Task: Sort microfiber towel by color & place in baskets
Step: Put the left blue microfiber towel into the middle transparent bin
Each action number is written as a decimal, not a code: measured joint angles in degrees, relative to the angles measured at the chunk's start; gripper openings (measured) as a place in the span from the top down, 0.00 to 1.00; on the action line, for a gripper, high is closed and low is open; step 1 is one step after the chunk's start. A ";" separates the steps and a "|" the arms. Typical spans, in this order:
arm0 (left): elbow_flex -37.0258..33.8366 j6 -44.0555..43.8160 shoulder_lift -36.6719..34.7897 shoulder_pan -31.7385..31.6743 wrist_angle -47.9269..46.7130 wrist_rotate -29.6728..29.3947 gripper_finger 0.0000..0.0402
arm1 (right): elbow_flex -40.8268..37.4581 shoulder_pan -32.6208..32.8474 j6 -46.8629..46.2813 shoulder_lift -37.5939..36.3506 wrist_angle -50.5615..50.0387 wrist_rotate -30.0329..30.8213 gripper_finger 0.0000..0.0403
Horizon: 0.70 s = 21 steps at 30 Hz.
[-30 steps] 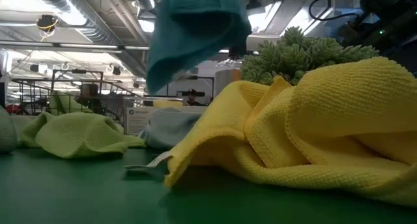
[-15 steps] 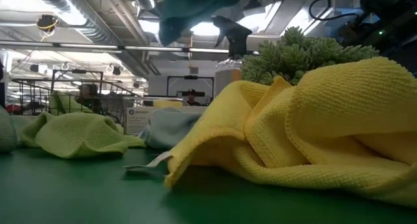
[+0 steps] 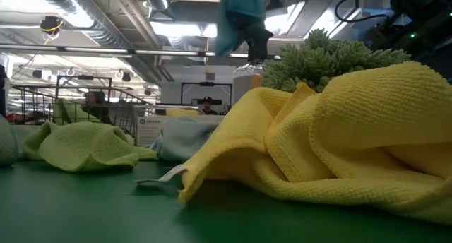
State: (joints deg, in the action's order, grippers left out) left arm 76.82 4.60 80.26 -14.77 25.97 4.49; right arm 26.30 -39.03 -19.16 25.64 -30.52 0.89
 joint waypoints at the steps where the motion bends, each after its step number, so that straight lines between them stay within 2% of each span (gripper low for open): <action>1: 0.00 -0.01 0.91 -0.76 1.63 0.24 1.00 | 0.00 0.00 0.00 -0.01 0.00 0.00 0.57; 9: -0.02 -6.34 8.87 -6.08 15.68 4.11 1.00 | 0.00 0.00 0.00 -0.01 0.00 0.00 0.57; 21: -0.02 -12.09 21.60 -9.25 30.20 1.68 1.00 | 0.00 0.00 0.00 -0.01 0.00 0.00 0.57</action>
State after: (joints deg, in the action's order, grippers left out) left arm 76.79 -7.48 101.85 -24.02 56.17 6.17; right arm 26.30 -39.03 -19.16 25.63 -30.52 0.89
